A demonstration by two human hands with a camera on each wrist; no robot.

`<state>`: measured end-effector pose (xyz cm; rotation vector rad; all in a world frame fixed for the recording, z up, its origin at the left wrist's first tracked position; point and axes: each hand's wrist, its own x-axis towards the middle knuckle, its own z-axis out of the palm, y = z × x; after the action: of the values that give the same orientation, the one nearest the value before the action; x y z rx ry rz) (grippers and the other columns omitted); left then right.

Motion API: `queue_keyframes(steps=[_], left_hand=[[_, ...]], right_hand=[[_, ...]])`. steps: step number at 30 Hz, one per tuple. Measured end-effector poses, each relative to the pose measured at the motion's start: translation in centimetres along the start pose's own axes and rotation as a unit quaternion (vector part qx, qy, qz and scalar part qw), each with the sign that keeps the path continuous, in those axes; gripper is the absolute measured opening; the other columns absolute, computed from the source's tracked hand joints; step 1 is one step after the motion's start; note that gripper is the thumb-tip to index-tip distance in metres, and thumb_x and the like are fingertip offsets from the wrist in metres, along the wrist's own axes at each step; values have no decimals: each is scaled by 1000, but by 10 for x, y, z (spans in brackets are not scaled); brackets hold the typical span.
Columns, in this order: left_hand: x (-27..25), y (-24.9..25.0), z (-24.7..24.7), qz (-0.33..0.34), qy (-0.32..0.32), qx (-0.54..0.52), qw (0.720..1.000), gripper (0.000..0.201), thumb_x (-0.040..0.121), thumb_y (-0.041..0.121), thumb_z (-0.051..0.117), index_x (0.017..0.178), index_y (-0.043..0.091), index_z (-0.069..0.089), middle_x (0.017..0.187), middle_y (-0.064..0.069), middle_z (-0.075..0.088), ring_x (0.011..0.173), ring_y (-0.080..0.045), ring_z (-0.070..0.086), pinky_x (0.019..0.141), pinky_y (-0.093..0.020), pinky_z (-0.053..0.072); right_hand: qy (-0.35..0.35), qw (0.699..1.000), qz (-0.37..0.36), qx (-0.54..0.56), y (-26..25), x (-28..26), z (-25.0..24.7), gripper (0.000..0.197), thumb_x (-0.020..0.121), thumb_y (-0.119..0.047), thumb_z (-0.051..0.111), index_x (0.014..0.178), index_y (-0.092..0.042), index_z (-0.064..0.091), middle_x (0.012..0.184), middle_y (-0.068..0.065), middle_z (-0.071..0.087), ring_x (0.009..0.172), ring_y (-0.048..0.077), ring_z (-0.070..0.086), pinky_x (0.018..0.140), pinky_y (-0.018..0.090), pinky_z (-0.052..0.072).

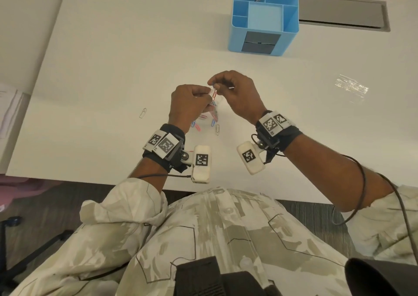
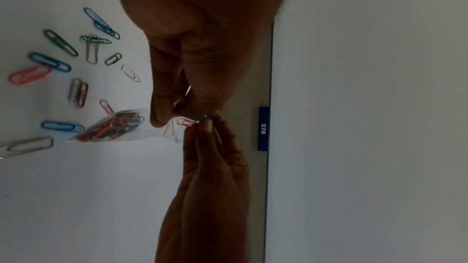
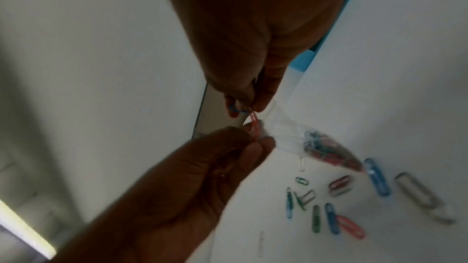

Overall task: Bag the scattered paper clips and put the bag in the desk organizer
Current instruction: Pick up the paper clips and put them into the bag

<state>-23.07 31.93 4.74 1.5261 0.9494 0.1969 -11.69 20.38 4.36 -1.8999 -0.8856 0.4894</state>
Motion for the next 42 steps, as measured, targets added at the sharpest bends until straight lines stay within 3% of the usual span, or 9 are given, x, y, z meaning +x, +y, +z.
queue_keyframes(steps=[6, 10, 17, 19, 23, 29, 36, 39, 42], left_hand=[[-6, -2, 0, -3, 6, 14, 1000, 25, 89, -4, 70, 111, 5, 80, 91, -10, 80, 71, -21, 81, 79, -31, 68], [-9, -4, 0, 2, 8, 21, 1000, 22, 91, -2, 72, 111, 5, 79, 95, -10, 80, 69, -17, 80, 78, -29, 67], [-12, -8, -6, 2, 19, 12, 1000, 21, 91, -2, 72, 107, 7, 80, 104, -11, 79, 79, -22, 82, 81, -34, 68], [-13, -10, -12, 4, 21, 8, 1000, 20, 92, -2, 72, 108, 7, 80, 105, -12, 79, 79, -22, 82, 82, -34, 68], [-15, -14, -31, 7, 33, -5, 999, 18, 94, 2, 72, 108, 9, 80, 105, -10, 79, 79, -22, 82, 88, -39, 66], [-23, -23, -73, 4, 74, -15, 997, 17, 93, 4, 73, 107, 11, 80, 103, -9, 77, 77, -16, 82, 90, -37, 66], [-38, -47, -133, -11, 123, -36, 992, 19, 93, 1, 74, 110, 5, 80, 106, -17, 75, 78, -14, 80, 87, -33, 66], [-44, -59, -157, -19, 147, -42, 988, 20, 93, 1, 74, 112, 4, 79, 113, -21, 74, 82, -15, 80, 83, -28, 66], [-50, -70, -177, -26, 164, -45, 985, 19, 93, 2, 74, 111, 5, 79, 116, -23, 75, 84, -16, 81, 83, -28, 66]], right_hand=[[-17, 993, -72, -93, 5, -15, -7, 22, 93, -3, 59, 105, -10, 75, 99, 1, 74, 89, 7, 64, 81, 13, 51], [-18, 987, -103, -125, 4, -19, -10, 24, 95, -4, 57, 107, -12, 75, 102, -1, 77, 90, 4, 65, 85, 13, 52], [8, 997, -20, -75, 13, -24, -16, 17, 93, -5, 63, 105, -11, 73, 100, -5, 74, 87, 2, 66, 81, 7, 49], [-10, 997, 5, -81, 23, -29, -12, 16, 92, -6, 65, 105, -10, 73, 100, -3, 74, 87, 2, 67, 83, 10, 51], [-114, 981, 27, -154, 47, -42, 6, 20, 88, -16, 75, 107, -12, 73, 103, 5, 72, 91, 18, 68, 86, 32, 57], [-230, 956, 23, -183, 61, -64, 48, 43, 75, -43, 85, 104, -18, 67, 103, 3, 56, 84, 18, 57, 77, 34, 53], [-146, 964, 15, -223, 57, -49, 62, 11, 89, -22, 71, 97, -16, 67, 99, 2, 58, 85, 19, 60, 82, 41, 54], [-158, 964, -34, -211, 42, -47, 78, 12, 92, -26, 68, 102, -20, 66, 101, -2, 59, 83, 12, 58, 80, 34, 52], [-283, 936, -92, -188, 26, -56, 100, 21, 92, -28, 70, 111, -20, 66, 105, -3, 59, 87, 9, 56, 74, 19, 44]])
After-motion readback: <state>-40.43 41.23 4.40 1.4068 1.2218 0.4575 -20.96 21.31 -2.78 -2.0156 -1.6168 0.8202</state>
